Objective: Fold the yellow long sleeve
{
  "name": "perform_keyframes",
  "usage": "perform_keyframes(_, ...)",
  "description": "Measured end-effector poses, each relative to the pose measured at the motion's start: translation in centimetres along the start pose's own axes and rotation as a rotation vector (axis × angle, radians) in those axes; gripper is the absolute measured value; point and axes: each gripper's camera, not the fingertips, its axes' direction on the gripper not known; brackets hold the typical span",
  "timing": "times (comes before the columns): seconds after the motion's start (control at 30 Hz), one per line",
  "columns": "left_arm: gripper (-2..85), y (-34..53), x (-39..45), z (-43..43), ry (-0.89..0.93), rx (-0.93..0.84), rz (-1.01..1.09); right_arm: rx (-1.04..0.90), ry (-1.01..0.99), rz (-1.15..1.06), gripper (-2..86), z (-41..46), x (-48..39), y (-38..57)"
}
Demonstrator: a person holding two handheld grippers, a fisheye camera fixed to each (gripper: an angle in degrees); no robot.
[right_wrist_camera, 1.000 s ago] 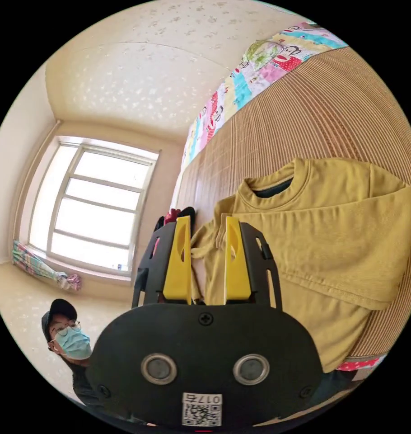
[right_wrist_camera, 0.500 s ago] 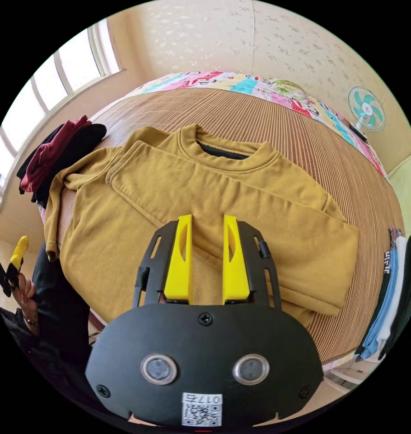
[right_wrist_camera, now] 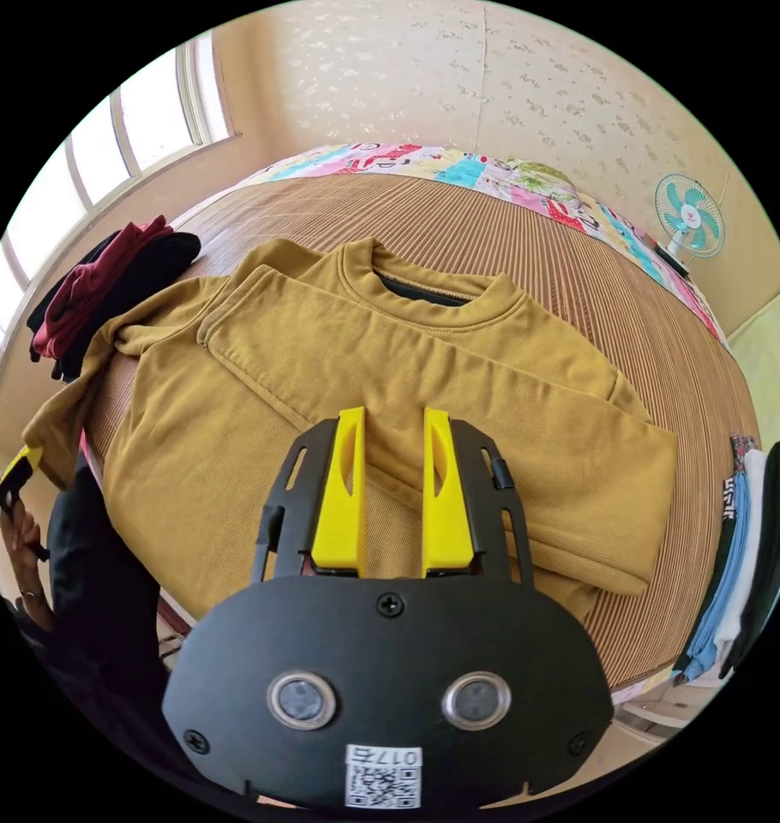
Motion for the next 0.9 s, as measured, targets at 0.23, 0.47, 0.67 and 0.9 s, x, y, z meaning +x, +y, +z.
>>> perform_keyframes(0.23, 3.3, -4.2, -4.2, -15.7, 0.453, 0.372, -0.058, 0.007, -0.088, 0.043, 10.4, -0.1, 1.6, 0.3)
perform_keyframes(0.47, 3.4, -14.1, 1.3, -15.0, 0.57, 0.276, 0.108, 0.032, -0.047, 0.02, 9.9, -0.3, 1.5, 0.7)
perform_keyframes(0.67, 3.4, -21.1, 13.7, 1.0, 0.803, 0.102, 0.19, 0.042, -0.14, 0.096, 8.3, -0.7, 5.0, 0.7)
perform_keyframes(0.9, 10.2, -20.6, 25.4, 18.3, 0.834, -0.252, 0.209, 0.175, -0.018, 0.243, 6.1, -7.6, 8.8, 5.3)
